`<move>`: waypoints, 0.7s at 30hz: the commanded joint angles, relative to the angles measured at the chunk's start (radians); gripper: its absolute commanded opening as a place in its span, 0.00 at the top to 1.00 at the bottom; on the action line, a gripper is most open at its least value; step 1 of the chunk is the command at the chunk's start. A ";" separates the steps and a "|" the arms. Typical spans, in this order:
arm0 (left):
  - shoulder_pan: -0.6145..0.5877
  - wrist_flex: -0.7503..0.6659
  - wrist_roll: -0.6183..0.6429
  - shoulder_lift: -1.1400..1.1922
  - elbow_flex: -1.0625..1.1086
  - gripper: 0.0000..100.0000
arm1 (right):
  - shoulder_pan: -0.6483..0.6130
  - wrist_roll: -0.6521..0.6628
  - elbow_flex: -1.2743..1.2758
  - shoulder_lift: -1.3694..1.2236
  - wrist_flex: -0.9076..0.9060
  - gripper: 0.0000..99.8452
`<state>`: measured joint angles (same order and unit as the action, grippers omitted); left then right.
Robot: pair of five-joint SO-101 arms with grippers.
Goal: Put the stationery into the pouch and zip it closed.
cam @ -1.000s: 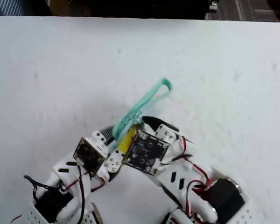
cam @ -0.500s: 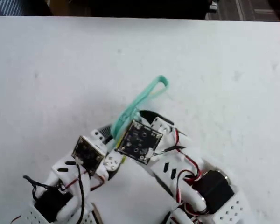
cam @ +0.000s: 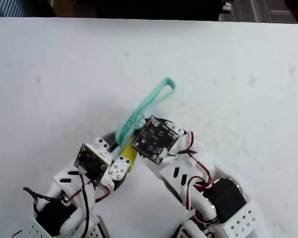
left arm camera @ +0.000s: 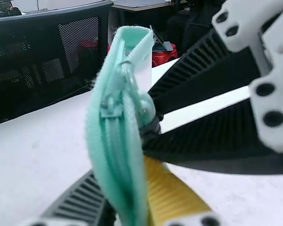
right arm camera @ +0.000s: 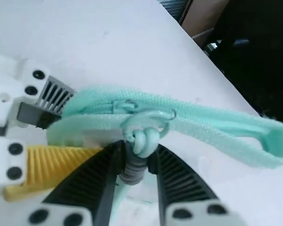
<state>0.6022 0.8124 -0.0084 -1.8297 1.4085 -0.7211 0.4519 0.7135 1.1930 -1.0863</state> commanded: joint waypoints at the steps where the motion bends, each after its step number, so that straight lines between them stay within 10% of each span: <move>1: 0.002 0.011 0.000 0.002 -0.034 0.89 | 0.019 -0.012 -0.127 0.033 -0.016 0.98; 7: -0.071 -0.008 0.135 0.002 -0.031 0.78 | 0.018 -0.006 -0.189 0.013 -0.067 0.98; 21: 0.120 -0.293 -0.021 0.004 0.187 0.98 | 0.077 0.078 -0.227 0.008 -0.124 0.98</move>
<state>0.6774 0.5255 -0.0100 -1.8328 1.5927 -0.6905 0.5040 0.4833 1.2144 -1.2167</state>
